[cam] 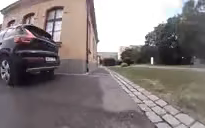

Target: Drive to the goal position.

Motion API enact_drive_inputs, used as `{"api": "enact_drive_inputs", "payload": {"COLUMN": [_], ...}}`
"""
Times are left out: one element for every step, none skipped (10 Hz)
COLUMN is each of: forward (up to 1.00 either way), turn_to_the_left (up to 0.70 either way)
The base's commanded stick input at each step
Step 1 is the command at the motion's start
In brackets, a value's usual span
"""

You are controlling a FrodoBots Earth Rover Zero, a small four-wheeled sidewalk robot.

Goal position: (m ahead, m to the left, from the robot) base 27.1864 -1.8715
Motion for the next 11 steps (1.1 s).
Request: {"api": "enact_drive_inputs", "payload": {"forward": [0.0,0.0,0.0,0.0,0.0,0.0,0.0,0.15,0.78,0.85,0.85], "turn_to_the_left": [0.0,0.0,0.0,0.0,0.0,0.0,0.0,0.0,0.0,0.0,0.0]}}
